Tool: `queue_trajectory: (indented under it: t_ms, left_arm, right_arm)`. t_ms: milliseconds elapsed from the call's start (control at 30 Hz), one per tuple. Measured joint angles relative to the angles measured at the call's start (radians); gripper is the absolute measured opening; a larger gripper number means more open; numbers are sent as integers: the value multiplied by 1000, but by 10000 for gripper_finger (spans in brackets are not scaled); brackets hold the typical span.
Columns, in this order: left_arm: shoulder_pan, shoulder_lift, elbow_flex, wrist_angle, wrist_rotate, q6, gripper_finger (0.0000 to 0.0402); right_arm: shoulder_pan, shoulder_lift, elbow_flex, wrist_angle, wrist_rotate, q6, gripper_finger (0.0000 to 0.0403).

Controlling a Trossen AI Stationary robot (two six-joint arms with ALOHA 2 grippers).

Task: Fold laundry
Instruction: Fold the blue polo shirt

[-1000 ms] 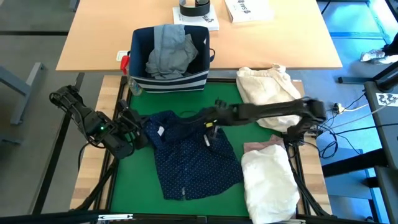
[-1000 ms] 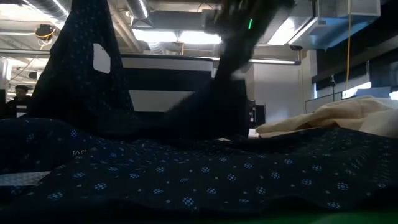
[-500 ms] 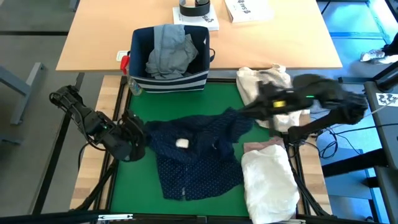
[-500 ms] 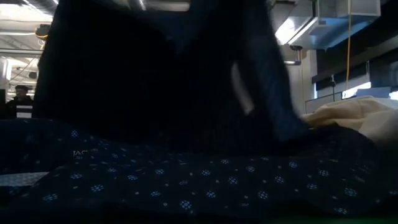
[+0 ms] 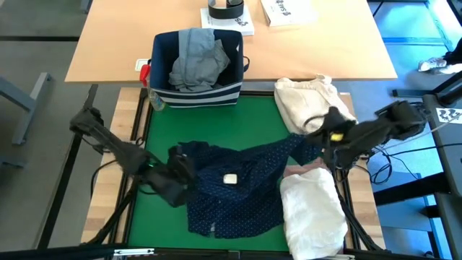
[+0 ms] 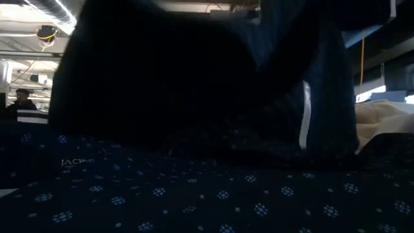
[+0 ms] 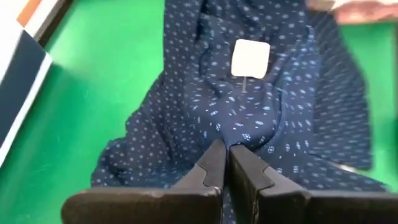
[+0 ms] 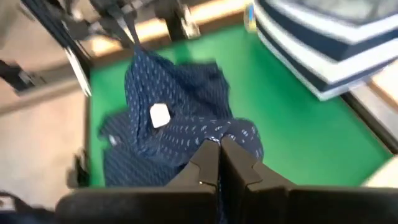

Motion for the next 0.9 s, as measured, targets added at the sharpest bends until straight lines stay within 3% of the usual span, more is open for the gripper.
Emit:
queue_trajectory:
  t_ms: [233, 300, 400, 567, 733, 900]
  left_arm:
    - [98, 240, 0, 130, 70, 32, 7]
    - [126, 278, 0, 162, 153, 33, 16]
    - [157, 288, 0, 177, 274, 8, 38]
    - [157, 243, 0, 151, 357, -36, 81]
    - [95, 184, 0, 49, 327, -55, 110]
    - [-31, 181, -41, 23, 161, -22, 114]
  right_arm:
    - [55, 83, -1, -77, -3, 1, 1]
    - [53, 98, -1, -74, -23, -9, 2]
    - [52, 115, -1, -73, -59, -23, 2]
    - [52, 115, -1, -73, -71, -25, 2]
    - [52, 115, -1, -73, -71, -26, 2]
    - [52, 116, -1, -66, -60, -24, 2]
